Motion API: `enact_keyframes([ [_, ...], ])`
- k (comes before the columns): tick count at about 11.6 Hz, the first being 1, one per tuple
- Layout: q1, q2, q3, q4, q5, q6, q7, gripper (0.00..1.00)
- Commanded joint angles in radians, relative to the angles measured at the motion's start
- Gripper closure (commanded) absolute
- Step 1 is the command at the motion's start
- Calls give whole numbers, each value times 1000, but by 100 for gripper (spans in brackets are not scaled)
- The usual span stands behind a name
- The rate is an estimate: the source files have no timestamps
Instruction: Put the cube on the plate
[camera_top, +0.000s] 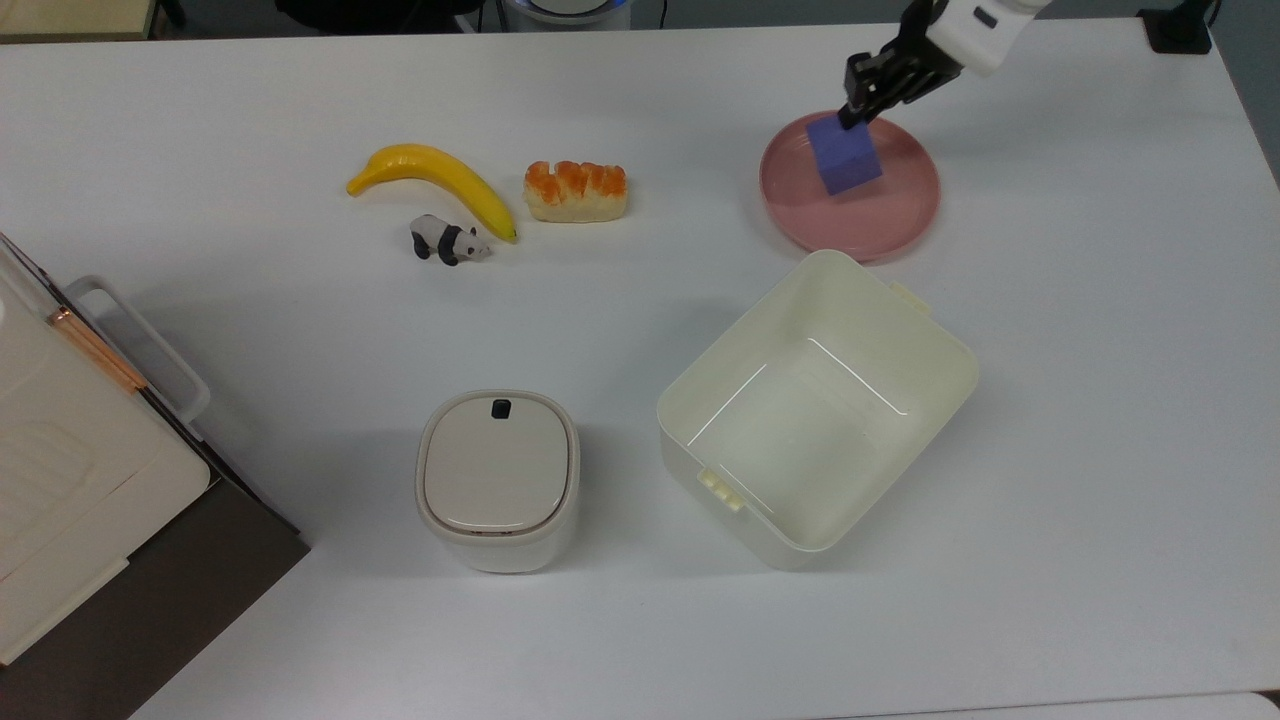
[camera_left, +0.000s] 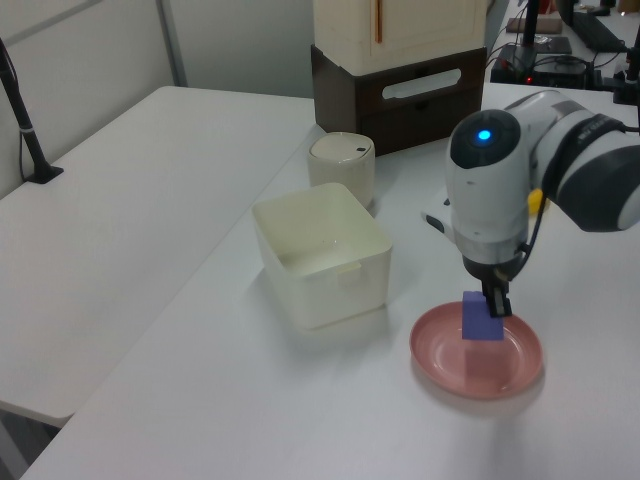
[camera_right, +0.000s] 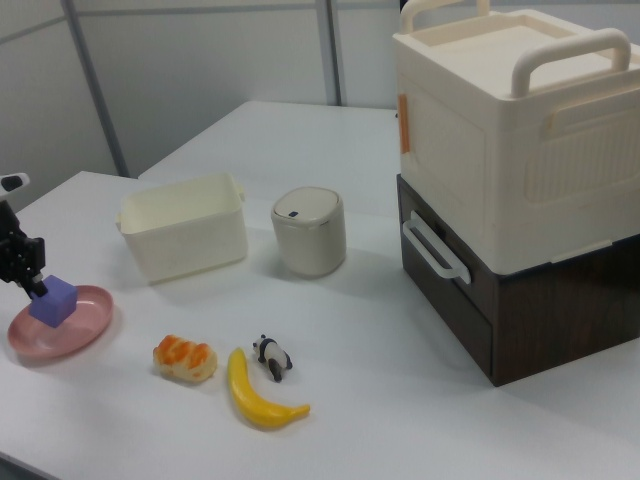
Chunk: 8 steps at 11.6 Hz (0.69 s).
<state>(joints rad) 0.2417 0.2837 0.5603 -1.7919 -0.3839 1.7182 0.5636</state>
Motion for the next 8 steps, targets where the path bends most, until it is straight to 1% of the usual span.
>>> enact_keyframes([
  [1,-7,11,10,77,52,-22,56,1],
  [2,-5,12,10,77,37,-28,52,0],
  [7,-33,9,9,74,30,-51,50,0],
  [8,-48,11,9,74,25,-51,50,0],
])
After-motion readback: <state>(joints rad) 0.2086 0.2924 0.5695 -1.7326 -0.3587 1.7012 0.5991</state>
